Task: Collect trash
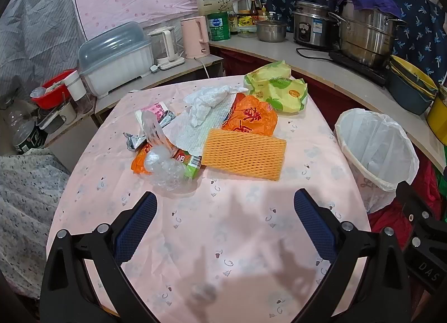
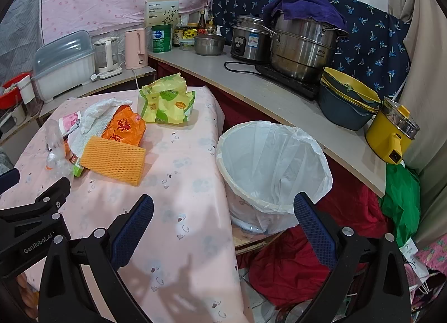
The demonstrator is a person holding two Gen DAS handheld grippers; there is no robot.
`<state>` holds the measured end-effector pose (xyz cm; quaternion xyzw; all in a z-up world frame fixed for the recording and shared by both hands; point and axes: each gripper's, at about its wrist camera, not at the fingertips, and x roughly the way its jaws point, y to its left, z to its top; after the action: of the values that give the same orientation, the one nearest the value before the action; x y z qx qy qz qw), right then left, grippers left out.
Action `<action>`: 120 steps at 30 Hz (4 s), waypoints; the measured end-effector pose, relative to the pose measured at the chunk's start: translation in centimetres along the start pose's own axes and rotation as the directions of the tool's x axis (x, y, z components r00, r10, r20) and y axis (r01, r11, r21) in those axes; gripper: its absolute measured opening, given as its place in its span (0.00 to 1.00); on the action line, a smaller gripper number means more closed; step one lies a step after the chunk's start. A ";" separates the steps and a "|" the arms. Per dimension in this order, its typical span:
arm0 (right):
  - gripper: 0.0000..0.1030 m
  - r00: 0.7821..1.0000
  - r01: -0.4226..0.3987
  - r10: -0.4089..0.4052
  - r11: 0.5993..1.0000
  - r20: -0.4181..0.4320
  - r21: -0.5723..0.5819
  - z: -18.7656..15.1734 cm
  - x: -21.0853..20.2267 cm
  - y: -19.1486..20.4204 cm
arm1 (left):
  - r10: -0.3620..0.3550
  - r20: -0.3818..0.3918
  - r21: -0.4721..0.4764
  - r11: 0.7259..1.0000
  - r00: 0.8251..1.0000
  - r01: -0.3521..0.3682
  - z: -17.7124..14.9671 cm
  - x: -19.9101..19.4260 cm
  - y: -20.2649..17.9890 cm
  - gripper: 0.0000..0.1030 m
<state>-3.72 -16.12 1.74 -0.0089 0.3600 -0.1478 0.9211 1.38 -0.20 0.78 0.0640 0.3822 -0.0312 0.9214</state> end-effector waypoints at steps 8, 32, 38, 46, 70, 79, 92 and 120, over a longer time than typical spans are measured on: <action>0.93 1.000 0.000 0.000 1.000 -0.006 -0.002 0.2 0.5 -0.1 | 0.000 0.000 0.000 1.000 1.000 0.000 0.0 0.0 0.0 0.91; 0.93 1.000 0.005 -0.005 1.000 -0.017 -0.005 0.8 1.4 0.2 | -0.003 -0.008 -0.003 1.000 1.000 0.003 0.7 0.5 -0.1 0.91; 0.93 1.000 0.013 -0.013 1.000 -0.019 -0.001 0.9 1.6 -0.2 | -0.010 -0.009 0.003 1.000 1.000 0.010 0.7 0.9 -0.3 0.91; 0.93 1.000 0.019 -0.019 1.000 -0.024 0.000 0.6 1.5 -0.3 | -0.020 -0.007 0.010 1.000 1.000 0.020 0.6 0.9 -0.7 0.91; 0.93 0.998 0.048 -0.047 0.998 -0.035 0.038 1.7 3.1 -0.3 | -0.055 -0.027 0.002 0.998 0.998 0.055 1.6 3.1 0.6 0.91; 0.93 0.999 0.017 -0.015 0.999 -0.040 0.052 3.1 5.2 1.8 | 0.002 -0.053 -0.041 0.999 0.999 -0.004 2.4 7.0 6.3 0.91; 0.91 0.990 -0.112 0.110 0.994 -0.093 -0.007 4.4 10.1 8.1 | -0.012 -0.130 -0.089 0.996 0.991 0.001 2.7 13.6 10.6 0.81; 0.01 0.892 -0.387 0.394 0.919 -0.222 0.073 3.9 17.0 13.0 | -0.096 -0.151 -0.086 0.993 0.984 0.084 2.7 13.3 10.9 0.26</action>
<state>14.20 -8.78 -8.25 0.0935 0.4577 0.0353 0.8835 13.84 10.11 -5.74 0.0124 0.4559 -0.0526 0.8884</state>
